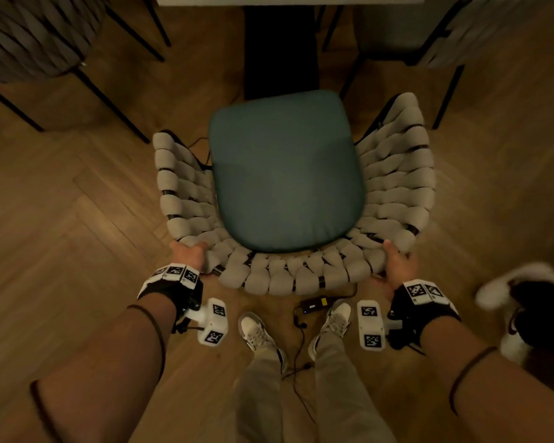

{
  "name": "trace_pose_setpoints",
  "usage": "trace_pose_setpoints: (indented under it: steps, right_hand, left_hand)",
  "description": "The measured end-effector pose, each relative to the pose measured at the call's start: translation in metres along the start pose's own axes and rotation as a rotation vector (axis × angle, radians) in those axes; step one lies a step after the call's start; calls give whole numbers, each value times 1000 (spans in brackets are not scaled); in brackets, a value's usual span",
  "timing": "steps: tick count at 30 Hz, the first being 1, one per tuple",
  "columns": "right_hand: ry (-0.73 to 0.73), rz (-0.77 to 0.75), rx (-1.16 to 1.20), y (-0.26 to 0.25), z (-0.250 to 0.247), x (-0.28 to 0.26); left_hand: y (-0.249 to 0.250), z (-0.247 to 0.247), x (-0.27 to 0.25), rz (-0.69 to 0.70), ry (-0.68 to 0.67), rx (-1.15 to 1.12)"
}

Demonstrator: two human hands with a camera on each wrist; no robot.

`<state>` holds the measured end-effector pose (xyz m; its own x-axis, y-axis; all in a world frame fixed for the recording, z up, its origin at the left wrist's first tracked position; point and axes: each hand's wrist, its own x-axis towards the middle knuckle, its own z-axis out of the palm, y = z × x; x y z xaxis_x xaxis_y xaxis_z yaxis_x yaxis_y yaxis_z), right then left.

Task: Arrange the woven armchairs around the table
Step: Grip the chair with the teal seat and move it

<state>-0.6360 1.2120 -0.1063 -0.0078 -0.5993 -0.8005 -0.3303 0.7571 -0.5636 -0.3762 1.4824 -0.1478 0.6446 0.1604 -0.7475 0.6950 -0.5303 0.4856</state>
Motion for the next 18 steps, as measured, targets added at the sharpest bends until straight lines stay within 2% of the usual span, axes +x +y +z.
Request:
trace_pose_setpoints:
  steps: [5,12,15,18]
  right_hand:
    - [12,-69,-58,-3,2,4]
    - [-34,4,27,4,18,-1]
    - [-15,14,40,9,26,-2]
    - [11,0,38,9,32,-4]
  left_hand:
    - [14,0,-1,6,22,-21]
    - [42,-9,26,-9,25,52]
    - [64,-14,24,38,63,188]
    - [72,-15,34,34,37,188]
